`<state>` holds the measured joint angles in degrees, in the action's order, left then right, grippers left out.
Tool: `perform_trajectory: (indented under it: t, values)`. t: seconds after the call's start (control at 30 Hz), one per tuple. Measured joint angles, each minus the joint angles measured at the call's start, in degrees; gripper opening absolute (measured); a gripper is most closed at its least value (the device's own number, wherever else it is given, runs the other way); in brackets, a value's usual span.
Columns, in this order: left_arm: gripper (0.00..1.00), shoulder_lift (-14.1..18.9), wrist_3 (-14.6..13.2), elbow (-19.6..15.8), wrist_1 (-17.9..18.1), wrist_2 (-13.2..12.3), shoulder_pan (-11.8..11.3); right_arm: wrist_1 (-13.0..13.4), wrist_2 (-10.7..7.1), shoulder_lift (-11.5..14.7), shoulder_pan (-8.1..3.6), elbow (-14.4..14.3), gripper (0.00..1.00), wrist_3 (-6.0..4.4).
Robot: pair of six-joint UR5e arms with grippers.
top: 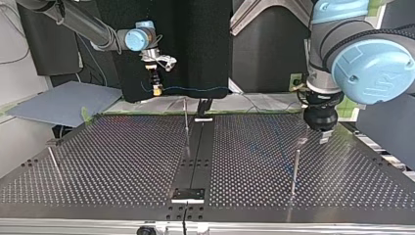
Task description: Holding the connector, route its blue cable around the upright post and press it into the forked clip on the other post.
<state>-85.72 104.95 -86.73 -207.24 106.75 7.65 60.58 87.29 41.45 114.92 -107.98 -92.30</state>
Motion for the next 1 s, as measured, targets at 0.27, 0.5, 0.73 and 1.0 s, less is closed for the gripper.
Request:
perform_trajectory:
  t: [0.27,0.5,0.73,1.0]
  values:
    - [1.00,0.0,0.0,0.0,0.1,0.1,0.2,-0.1,0.00,0.0,0.00,0.0,0.00,0.02]
    - [1.00,0.0,-0.2,0.0,0.7,-0.9,0.6,-0.1,0.00,0.0,0.00,0.0,0.00,0.03]
    - [1.00,0.1,-2.8,0.0,3.3,-3.9,1.4,-0.5,0.03,0.0,0.00,0.0,0.00,-0.10]
    - [1.00,0.1,-7.2,0.0,7.3,-4.0,3.4,-0.6,0.02,0.0,0.01,0.0,0.00,-0.35]
